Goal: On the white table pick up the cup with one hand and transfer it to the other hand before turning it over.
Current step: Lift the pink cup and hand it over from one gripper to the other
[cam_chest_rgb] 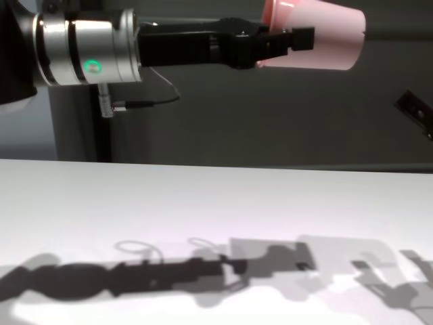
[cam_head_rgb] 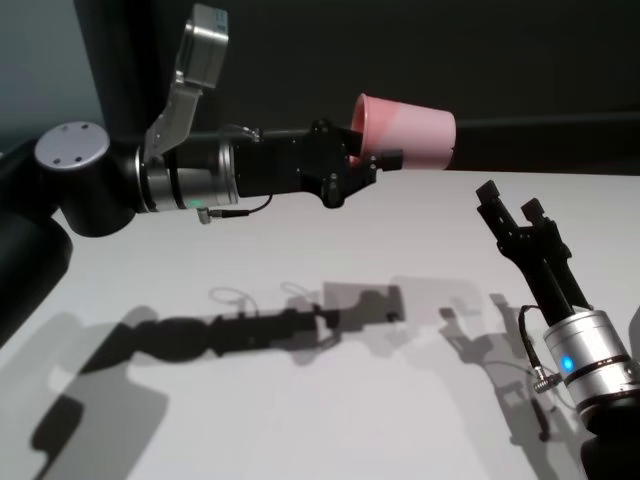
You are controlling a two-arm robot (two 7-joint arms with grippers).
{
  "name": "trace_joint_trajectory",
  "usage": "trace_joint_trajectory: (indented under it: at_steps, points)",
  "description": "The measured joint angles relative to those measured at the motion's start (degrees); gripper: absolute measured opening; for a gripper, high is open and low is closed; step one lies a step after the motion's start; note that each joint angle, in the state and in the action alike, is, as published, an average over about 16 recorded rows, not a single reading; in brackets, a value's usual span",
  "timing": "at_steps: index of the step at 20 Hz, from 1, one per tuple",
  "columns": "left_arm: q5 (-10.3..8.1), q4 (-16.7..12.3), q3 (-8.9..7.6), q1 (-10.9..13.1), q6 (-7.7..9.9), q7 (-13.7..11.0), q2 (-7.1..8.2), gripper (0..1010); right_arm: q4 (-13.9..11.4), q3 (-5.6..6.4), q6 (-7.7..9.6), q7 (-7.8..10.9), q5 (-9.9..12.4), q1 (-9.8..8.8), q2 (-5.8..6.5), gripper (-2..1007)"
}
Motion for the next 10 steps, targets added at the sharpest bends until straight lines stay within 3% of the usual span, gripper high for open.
trace_joint_trajectory:
  at_steps: [10]
  points:
    - [0.01,0.0,0.0,0.0,0.0,0.0,0.0,46,1.7,0.08,-1.21,5.13,7.4,1.24,-0.13,1003]
